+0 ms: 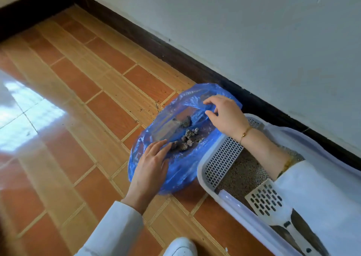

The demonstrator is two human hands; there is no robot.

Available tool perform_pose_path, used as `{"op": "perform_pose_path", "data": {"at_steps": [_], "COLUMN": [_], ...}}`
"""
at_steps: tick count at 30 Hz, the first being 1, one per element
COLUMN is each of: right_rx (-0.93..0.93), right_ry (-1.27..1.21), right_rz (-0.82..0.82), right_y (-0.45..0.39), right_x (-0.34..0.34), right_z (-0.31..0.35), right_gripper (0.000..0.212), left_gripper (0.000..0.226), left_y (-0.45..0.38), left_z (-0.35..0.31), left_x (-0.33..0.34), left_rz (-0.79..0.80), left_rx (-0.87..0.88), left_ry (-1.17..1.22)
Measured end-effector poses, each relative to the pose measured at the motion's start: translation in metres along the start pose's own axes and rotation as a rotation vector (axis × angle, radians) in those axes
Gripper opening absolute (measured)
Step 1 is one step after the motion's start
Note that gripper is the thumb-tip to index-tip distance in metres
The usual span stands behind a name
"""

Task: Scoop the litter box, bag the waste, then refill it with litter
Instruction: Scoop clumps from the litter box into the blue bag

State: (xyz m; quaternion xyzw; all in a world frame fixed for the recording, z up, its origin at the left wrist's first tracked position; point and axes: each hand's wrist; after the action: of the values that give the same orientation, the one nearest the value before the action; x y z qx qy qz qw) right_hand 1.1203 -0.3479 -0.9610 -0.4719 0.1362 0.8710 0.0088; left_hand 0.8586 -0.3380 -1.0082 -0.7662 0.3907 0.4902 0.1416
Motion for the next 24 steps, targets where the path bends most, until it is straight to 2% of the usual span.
{"op": "perform_pose_path", "data": {"at_steps": [4,7,9,12,19,21,24], "right_rx": [0.028,0.067,0.11,0.151,0.25,0.267,0.242], "right_ry": [0.236,0.395,0.466,0.573,0.618,0.618,0.606], "right_rz": [0.055,0.071,0.06,0.062,0.099,0.105,0.09], "right_y": [-0.023,-0.031,-0.034,-0.037,-0.037,-0.035,-0.031], "right_x": [0.008,0.015,0.019,0.024,0.029,0.028,0.025], "right_z": [0.001,0.002,0.004,0.008,0.014,0.014,0.014], "right_gripper": [0.034,0.028,0.024,0.022,0.02,0.016,0.008], "left_gripper": [0.045,0.044,0.043,0.041,0.057,0.051,0.037], "left_y": [0.017,0.031,0.039,0.047,0.053,0.051,0.05], "left_z": [0.021,0.035,0.044,0.055,0.055,0.051,0.05], "left_x": [-0.004,-0.003,-0.001,0.002,0.002,-0.002,-0.007], "left_rz": [-0.038,-0.072,-0.067,-0.034,0.018,0.049,0.012], "left_rx": [-0.114,-0.297,-0.416,-0.506,-0.691,-0.758,-0.805], "left_ry": [-0.003,-0.022,-0.011,0.021,0.275,0.359,0.527]}}
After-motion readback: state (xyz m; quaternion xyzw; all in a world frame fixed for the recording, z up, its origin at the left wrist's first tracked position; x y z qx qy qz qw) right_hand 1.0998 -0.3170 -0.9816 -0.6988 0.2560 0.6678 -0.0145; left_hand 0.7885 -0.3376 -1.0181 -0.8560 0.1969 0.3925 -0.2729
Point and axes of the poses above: each hand's wrist, its own y-axis away from the middle knuckle, its own x-axis out of the palm, z = x × y, and after that the axes turned 15 degrees about z, right-handed
